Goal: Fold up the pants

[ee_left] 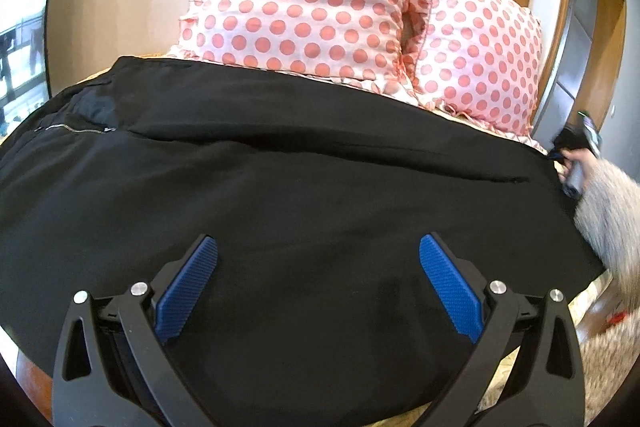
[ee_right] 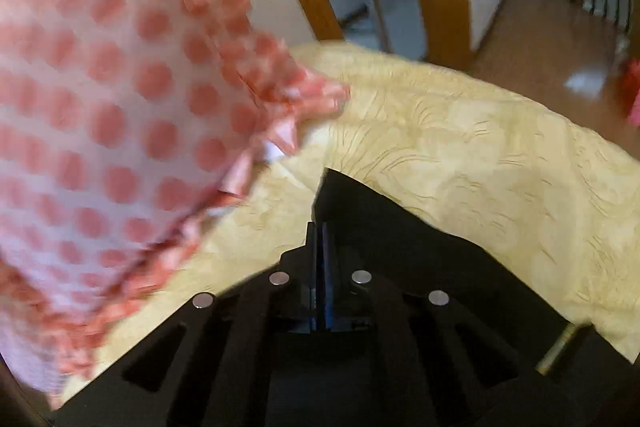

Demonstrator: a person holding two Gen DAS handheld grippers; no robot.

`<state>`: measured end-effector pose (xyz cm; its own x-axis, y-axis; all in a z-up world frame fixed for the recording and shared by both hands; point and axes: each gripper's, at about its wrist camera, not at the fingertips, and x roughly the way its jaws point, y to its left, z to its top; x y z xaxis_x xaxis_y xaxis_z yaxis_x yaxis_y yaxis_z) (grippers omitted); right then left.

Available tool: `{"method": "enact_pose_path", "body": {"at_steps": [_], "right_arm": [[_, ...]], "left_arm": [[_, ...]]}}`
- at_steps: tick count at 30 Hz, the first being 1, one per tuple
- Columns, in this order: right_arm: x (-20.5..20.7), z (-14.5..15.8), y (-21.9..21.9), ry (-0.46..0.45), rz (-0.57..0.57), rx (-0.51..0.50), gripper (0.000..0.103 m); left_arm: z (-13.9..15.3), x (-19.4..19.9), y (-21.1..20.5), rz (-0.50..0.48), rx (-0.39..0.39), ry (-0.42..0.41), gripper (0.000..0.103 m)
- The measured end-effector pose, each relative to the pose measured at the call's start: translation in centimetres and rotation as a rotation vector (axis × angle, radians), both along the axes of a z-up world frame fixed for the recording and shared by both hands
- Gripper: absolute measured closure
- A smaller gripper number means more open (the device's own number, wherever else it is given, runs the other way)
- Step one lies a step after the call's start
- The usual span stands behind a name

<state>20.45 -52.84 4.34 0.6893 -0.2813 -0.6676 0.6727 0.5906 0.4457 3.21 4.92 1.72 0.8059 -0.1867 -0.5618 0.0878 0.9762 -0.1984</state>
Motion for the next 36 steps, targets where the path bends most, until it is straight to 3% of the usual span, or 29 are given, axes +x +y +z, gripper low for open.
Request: {"method": "enact_pose_path", "body": {"at_steps": [2,6,11,14,17,18,21,24,26,27,29,33,36], "right_arm": [[-4.4,1.5,1.2,-0.124,0.035,-0.010,0.101],[-13.9,2.3,4.0,-0.285,0.076,0.037,0.101],[-20.7,-2.3,4.5,-0.321,0.049,0.181,0.101],[-20.8,-4.2,4.1,-0.297,0.063,0.253,0.101],[-21.1,-4.1,3.7,-0.298,0.069,0.295,0.096],[-20.8,-4.1,3.5,-0.280,0.055,0.322,0.090],[-20.7,-4.3,3.3,-0.250,0.041,0.365,0.048],[-21.1,-4.5,3.4,-0.254,0.032,0.345,0.050],[-20.7,-4.9,3.3,-0.251,0.033,0.349,0.071],[-20.4,-5.4,3.2,-0.257,0.044,0.370,0.099],[-20.1,-6.2,2.7,-0.311,0.070,0.398,0.100],[-22.2,-4.5,1.9,-0.451,0.053,0.315,0.100],[-22.4,-4.0,1.6,-0.472,0.064,0.308,0.100]], "left_arm": [[0.2,-0.2,0.7,0.019,-0.035,-0.004,0.002],[0.8,-0.4,2.2,0.055,-0.100,-0.007,0.002],[3.1,0.2,3.3,0.087,-0.072,-0.056,0.002],[5.1,1.6,4.6,0.099,-0.070,-0.072,0.002],[6.6,2.9,6.2,0.125,-0.089,-0.084,0.002],[6.8,3.1,6.6,0.137,-0.091,-0.079,0.002],[7.2,4.4,7.8,0.169,-0.088,-0.055,0.002],[7.2,6.1,8.6,0.192,-0.096,-0.023,0.002],[7.2,7.8,9.1,0.207,-0.113,0.001,0.002],[7.2,8.6,9.4,0.212,-0.120,0.012,0.002],[7.0,10.9,9.9,0.224,-0.141,0.038,0.002],[6.9,16.0,11.0,0.262,-0.181,0.114,0.003],[6.1,20.9,11.7,0.301,-0.179,0.195,0.012]]}}
